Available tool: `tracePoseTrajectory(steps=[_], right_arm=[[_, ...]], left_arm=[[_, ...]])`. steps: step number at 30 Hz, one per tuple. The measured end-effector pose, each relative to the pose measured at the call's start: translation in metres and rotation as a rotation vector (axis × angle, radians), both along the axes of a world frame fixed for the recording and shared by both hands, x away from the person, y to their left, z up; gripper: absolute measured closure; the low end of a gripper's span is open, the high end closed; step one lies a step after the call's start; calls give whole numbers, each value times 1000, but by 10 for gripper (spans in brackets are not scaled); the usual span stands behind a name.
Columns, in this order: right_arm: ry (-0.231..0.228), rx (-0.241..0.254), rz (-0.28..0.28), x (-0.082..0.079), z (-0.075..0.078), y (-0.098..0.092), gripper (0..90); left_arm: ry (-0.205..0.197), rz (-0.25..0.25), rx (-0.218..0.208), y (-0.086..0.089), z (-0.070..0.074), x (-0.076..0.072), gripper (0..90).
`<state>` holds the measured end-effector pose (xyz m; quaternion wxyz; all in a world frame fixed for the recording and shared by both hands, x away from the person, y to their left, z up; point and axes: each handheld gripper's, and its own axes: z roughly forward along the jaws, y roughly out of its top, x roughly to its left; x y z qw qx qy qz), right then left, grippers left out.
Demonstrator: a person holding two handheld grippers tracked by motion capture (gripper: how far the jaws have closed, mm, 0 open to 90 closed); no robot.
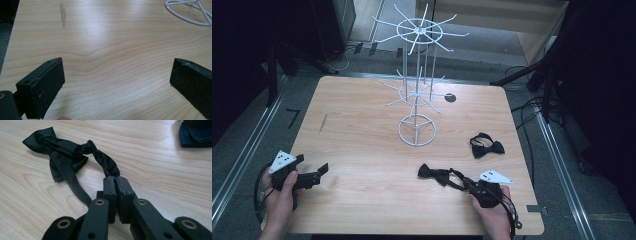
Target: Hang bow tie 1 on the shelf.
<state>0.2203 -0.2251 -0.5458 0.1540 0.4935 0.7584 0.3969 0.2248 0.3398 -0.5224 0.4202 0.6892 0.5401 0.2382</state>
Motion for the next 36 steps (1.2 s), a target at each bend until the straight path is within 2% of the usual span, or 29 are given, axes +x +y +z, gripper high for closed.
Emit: tracePoseTrajectory(steps=[3,7,9,12,14,16,21,22,27,36], right_arm=[[-24,-20,6,-1,2,2,896],[-89,-11,-16,-2,12,2,898],[-104,-11,-15,-2,14,2,898],[-166,-13,-18,-3,24,2,898],[-177,-14,-17,-3,26,3,898],[-211,-24,-8,-5,32,6,898],[-291,11,17,-5,50,15,898],[-291,11,17,-5,50,15,898],[-350,2,40,-5,64,26,899],[-384,27,56,-3,78,30,898]], left_arm=[[8,-3,-10,1,0,1,2],[16,4,-45,5,-1,2,2],[17,4,-48,5,-1,2,2],[18,-5,-37,4,-1,2,2],[19,-7,-33,3,-1,2,1],[20,-17,-27,3,0,2,1],[19,-20,-25,3,-1,2,2],[19,-20,-25,3,-1,2,2],[21,-22,-33,3,-1,2,1],[13,-11,-39,4,-1,2,2]])
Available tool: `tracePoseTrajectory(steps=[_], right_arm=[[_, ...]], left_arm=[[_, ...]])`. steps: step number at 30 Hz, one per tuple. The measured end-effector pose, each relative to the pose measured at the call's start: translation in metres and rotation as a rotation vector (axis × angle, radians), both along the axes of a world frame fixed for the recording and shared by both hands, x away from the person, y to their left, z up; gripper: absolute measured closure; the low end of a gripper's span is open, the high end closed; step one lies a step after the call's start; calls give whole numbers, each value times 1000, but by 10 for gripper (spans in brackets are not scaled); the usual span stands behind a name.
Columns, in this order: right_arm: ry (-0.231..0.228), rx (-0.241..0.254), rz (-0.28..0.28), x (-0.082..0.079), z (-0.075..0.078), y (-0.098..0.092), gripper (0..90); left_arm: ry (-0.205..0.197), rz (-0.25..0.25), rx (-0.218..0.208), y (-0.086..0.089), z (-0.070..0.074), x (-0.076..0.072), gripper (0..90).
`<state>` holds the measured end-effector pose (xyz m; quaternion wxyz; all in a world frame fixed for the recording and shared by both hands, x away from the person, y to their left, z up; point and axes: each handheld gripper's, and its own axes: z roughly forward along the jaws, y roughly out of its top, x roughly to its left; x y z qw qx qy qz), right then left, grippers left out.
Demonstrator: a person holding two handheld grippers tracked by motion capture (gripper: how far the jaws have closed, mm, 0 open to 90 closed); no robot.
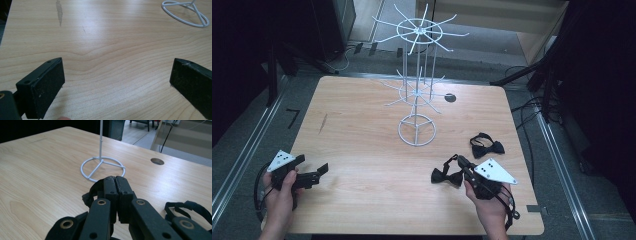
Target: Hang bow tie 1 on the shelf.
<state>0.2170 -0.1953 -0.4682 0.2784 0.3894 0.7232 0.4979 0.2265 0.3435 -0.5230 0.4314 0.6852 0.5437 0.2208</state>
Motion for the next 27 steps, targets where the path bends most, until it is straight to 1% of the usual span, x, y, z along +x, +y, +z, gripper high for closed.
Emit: tracePoseTrajectory(steps=[4,16,21,27], right_arm=[[-13,11,2,1,5,-1,898],[-36,39,27,2,20,7,898],[-49,46,49,2,26,14,898],[-56,56,60,4,31,20,898]], left_arm=[[0,-2,1,0,0,0,2],[0,-4,0,0,0,0,2],[1,-7,-1,0,0,0,2],[1,-6,-1,0,0,0,2]])
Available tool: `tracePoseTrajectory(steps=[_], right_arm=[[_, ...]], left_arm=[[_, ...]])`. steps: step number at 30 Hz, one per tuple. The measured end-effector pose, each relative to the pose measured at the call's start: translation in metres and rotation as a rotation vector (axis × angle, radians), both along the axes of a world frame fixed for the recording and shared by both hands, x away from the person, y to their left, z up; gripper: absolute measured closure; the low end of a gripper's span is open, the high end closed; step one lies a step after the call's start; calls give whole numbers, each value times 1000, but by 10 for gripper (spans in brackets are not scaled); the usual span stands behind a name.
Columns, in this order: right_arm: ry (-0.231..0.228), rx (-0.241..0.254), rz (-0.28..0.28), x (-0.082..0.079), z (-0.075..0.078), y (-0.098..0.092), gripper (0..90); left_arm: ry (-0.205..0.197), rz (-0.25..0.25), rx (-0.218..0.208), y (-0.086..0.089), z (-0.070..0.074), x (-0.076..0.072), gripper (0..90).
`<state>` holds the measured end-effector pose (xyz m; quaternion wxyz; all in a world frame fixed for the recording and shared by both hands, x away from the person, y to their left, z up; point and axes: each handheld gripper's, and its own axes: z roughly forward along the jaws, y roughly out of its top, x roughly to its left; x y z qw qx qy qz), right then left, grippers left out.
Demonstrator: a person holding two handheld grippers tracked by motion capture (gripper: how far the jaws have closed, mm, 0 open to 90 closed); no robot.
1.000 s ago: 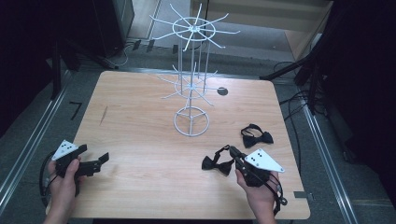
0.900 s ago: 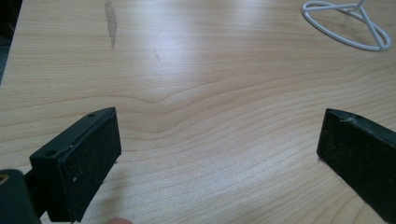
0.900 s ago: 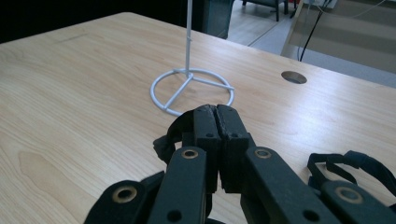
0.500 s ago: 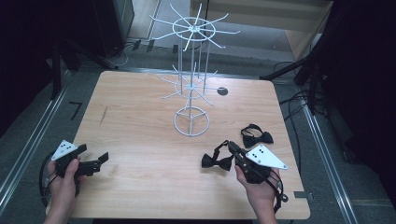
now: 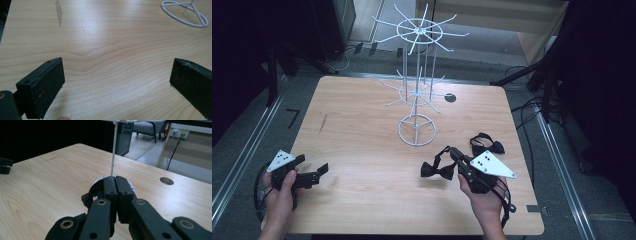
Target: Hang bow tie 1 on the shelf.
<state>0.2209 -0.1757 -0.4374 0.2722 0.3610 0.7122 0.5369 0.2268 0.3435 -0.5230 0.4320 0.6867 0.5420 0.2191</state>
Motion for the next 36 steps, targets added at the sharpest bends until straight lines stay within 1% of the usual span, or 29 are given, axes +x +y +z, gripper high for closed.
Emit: tracePoseTrajectory(steps=[3,21,26,27,36], right_arm=[[-9,3,11,1,5,4,898],[-35,13,44,7,18,24,898],[-37,18,47,8,21,27,898],[-45,15,52,9,21,27,898],[-47,18,65,11,25,36,898]], left_arm=[[1,0,-2,0,0,0,1],[1,0,-3,0,0,0,2],[1,-1,-3,0,0,0,2],[1,-1,-3,0,0,0,1],[2,-2,0,0,0,0,2]])
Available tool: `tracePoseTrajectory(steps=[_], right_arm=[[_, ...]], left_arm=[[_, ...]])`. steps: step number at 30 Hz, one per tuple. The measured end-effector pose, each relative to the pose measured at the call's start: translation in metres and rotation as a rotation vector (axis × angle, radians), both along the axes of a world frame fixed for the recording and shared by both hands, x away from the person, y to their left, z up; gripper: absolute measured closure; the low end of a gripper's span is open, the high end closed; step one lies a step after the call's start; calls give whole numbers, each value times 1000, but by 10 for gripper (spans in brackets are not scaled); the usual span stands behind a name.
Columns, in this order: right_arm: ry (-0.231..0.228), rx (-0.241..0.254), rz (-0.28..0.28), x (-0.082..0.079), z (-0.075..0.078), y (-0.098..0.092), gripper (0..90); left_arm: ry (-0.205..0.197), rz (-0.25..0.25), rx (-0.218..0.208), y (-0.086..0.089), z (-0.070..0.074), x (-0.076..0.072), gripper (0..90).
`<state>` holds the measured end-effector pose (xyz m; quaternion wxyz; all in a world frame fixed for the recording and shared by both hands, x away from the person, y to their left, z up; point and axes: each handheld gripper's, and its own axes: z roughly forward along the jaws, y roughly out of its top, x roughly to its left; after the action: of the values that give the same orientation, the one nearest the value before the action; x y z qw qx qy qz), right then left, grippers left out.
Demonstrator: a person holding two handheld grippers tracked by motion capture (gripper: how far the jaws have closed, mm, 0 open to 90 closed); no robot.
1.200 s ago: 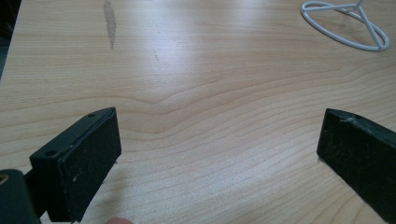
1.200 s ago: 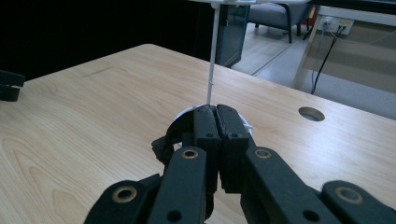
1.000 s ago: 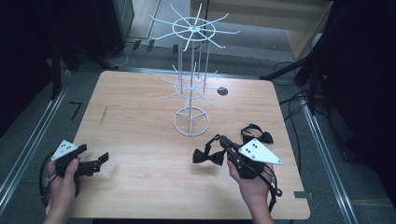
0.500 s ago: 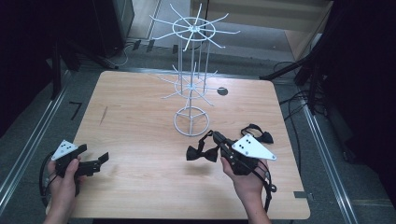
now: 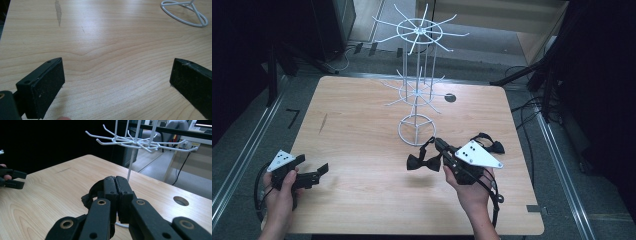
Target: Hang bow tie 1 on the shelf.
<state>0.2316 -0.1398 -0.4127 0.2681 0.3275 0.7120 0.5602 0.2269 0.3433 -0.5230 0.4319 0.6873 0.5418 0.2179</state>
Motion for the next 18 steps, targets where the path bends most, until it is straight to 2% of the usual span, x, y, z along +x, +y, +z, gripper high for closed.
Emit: tracePoseTrajectory(steps=[18], right_arm=[[-17,13,18,7,7,13,898]], left_arm=[[-1,-3,-1,0,0,0,2]])
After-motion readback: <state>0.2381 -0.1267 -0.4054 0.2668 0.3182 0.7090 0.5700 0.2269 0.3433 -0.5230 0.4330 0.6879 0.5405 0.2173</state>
